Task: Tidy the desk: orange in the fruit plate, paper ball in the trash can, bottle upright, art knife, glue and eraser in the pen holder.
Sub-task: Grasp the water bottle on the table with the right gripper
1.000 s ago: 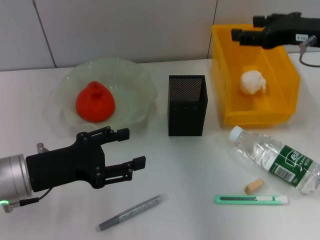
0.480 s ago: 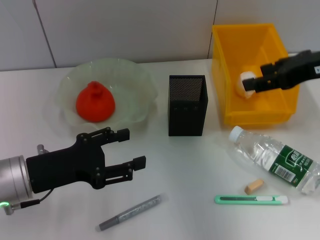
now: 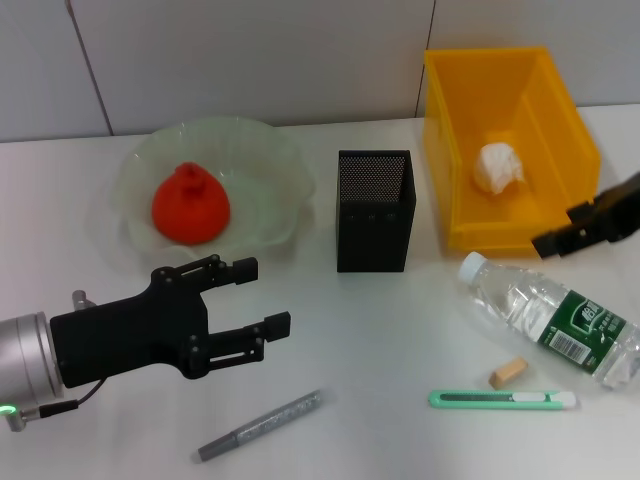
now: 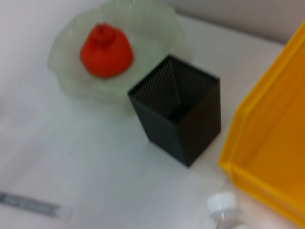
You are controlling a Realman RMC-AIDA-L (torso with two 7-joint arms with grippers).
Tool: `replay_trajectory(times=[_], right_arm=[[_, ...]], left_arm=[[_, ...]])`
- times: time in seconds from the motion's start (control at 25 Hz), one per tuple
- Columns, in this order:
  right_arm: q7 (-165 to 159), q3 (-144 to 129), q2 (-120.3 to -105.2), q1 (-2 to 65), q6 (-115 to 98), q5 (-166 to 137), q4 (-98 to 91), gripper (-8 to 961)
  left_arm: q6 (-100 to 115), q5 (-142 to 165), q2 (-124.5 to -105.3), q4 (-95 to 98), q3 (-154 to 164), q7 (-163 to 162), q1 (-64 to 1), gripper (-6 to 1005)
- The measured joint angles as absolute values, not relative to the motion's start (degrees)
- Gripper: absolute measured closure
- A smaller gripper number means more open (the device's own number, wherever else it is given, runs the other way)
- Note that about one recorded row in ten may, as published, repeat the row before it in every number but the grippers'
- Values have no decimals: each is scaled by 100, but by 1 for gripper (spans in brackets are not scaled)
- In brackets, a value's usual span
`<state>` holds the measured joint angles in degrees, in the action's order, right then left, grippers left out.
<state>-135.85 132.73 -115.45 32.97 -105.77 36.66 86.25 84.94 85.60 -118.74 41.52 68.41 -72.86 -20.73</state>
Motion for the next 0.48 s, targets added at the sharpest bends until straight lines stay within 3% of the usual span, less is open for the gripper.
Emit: replay_trajectory(times=[0.48], right_arm=[[-13493, 13233, -11504, 3448, -11193, 2842, 8630, 214]], left_arm=[[8500, 8375, -11890, 4004, 6853, -7173, -2118, 208]])
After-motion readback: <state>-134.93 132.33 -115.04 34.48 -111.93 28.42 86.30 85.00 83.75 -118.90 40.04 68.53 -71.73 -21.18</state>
